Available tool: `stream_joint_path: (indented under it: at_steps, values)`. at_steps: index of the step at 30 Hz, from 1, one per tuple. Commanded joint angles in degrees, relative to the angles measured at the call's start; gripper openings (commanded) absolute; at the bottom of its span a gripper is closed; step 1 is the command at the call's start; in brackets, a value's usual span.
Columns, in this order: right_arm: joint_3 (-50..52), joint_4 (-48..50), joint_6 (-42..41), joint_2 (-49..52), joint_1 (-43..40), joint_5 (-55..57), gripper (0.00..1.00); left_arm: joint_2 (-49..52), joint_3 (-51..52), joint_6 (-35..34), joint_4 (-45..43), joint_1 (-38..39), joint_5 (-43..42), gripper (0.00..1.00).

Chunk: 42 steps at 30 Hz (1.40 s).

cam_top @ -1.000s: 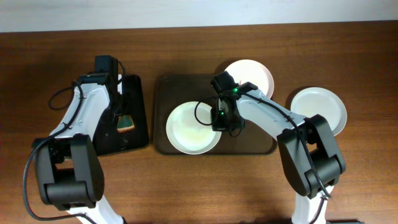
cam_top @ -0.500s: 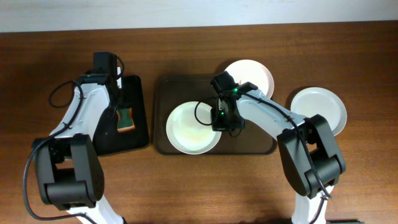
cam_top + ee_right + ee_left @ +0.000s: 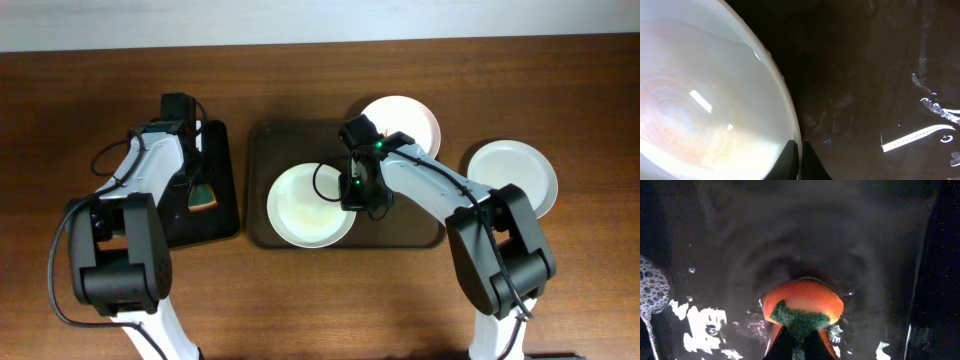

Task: Clean dirty plates on tray and stack at the side
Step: 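Return the sponge to the black tray with the left gripper, then carry the cleaned plate right and stack it on the cleaned plate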

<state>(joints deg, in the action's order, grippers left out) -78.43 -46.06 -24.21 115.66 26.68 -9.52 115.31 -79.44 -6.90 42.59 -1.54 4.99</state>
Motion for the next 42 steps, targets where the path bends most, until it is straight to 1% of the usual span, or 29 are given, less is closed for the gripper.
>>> stream_joint_path:
  at_steps: [1, 2, 3, 4, 5, 6, 7, 13, 14, 15, 16, 17, 21, 22, 23, 24, 25, 28, 29, 30, 31, 35, 36, 37, 38, 39, 40, 41, 42]
  values:
    - [-1.2, -0.9, 1.4, -3.1, 0.3, 1.2, 0.04, 0.2, -0.1, 0.1, -0.2, -0.1, 0.6, 0.0]
    - [-1.5, -1.2, 1.5, -4.5, 0.3, 1.7, 0.04, 0.2, -0.1, 0.1, -0.3, -0.1, 0.6, 0.0]
    - [-1.6, -1.3, 1.5, -5.5, 0.3, 2.8, 0.04, 0.2, -0.1, 0.1, -0.3, -0.1, 0.7, 0.12]
    - [-1.6, -1.7, 1.5, -6.9, 0.3, 5.0, 0.04, 0.2, -0.1, 0.1, -0.3, -0.1, 0.6, 0.34]
    - [-1.6, -1.8, 1.7, -7.7, 0.3, 6.0, 0.04, 0.2, -0.1, 0.1, -0.3, -0.1, 0.7, 0.51]
    - [-1.6, -1.9, 3.7, -9.2, 0.3, 7.6, 0.04, 0.2, -0.1, 0.1, -0.2, -0.1, 0.7, 0.61]
    - [-1.6, -1.9, 4.7, -9.9, 0.3, 8.4, 0.04, 0.2, -0.1, 0.1, 0.2, -0.1, 0.7, 0.67]
    - [-1.6, -3.6, 9.4, -15.6, 0.3, 18.1, 0.04, 0.2, -0.1, 0.1, 4.2, -0.1, 0.9, 0.72]
    - [-1.6, -3.7, 9.5, -16.3, 0.3, 19.2, 0.04, 0.2, -0.1, 0.1, 4.4, -0.1, 0.9, 0.72]
    - [-1.6, -3.6, 10.8, -17.4, 0.3, 19.9, 0.04, 0.2, -0.1, 0.1, 4.4, -0.1, 0.8, 0.56]
    - [-1.6, -3.6, 11.5, -18.2, 0.3, 20.7, 0.04, 0.2, -0.1, 0.1, 4.4, 0.0, 0.7, 0.06]
    - [-1.6, -3.7, 12.0, -18.9, 0.3, 20.8, 0.04, 0.3, -0.1, 0.1, 4.4, 0.2, 0.6, 0.0]
    - [-1.6, -3.7, 13.7, -21.4, 0.6, 24.2, 0.04, 1.6, -0.1, 0.2, 3.3, 0.3, 0.6, 0.0]
    - [-1.6, -3.7, 14.1, -21.7, 0.8, 26.2, 0.04, 1.8, -0.1, 0.2, 3.3, 0.4, 0.6, 0.06]
    - [-1.6, -3.8, 15.5, -22.2, 1.7, 30.9, 0.04, 2.0, -0.1, 0.1, 3.4, 0.4, 0.4, 0.57]
    - [-1.6, -3.8, 16.1, -22.3, 2.4, 33.7, 0.04, 2.0, -0.1, 0.1, 3.4, 0.4, 0.4, 0.64]
    - [-1.6, -3.8, 16.7, -22.4, 3.2, 36.4, 0.04, 2.0, -0.1, 0.1, 3.5, 0.4, 0.4, 0.67]
    - [-1.6, -3.6, 18.3, -22.4, 6.6, 46.2, 0.04, 2.0, -0.1, 0.1, 4.3, 0.4, 0.4, 0.7]
    - [-1.6, -3.6, 18.3, -22.4, 7.6, 48.5, 0.04, 2.0, -0.1, 0.1, 4.9, 0.4, 0.4, 0.65]
    - [-1.6, -3.5, 18.3, -22.4, 8.7, 50.8, 0.04, 2.0, -0.1, 0.1, 5.7, 0.4, 0.4, 0.34]
    - [-1.6, -3.1, 18.3, -22.4, 9.8, 52.3, 0.04, 2.0, -0.1, 0.1, 6.8, 0.4, 0.4, 0.0]
    - [-1.9, -2.5, 18.2, -22.4, 11.9, 54.3, 0.04, 1.9, -0.1, 0.1, 9.8, 0.4, 0.4, 0.0]
    - [-2.0, -2.5, 18.2, -22.4, 12.0, 54.7, 0.04, 1.9, -0.1, 0.1, 11.2, 0.4, 0.4, 0.17]
    - [-2.3, -2.5, 18.2, -22.4, 12.2, 55.2, 0.04, 1.9, -0.1, 0.1, 12.5, 0.4, 0.4, 0.54]
    - [-2.4, -2.5, 18.2, -22.4, 12.3, 55.5, 0.04, 1.9, -0.1, 0.1, 13.1, 0.4, 0.4, 0.76]
    - [-2.8, -2.5, 18.3, -22.4, 12.3, 55.7, 0.04, 1.9, -0.1, 0.1, 13.9, 0.4, 0.4, 0.81]
    - [-3.2, -2.5, 18.3, -22.4, 12.3, 55.7, 0.04, 1.9, -0.1, 0.1, 14.2, 0.4, 0.4, 0.65]
    - [-3.6, -2.5, 18.3, -22.4, 12.3, 55.7, 0.04, 1.9, -0.1, 0.1, 14.3, 0.4, 0.4, 0.29]
    - [-4.0, -2.6, 18.3, -22.4, 12.3, 55.7, 0.04, 1.9, -0.1, 0.1, 14.3, 0.4, 0.4, 0.0]
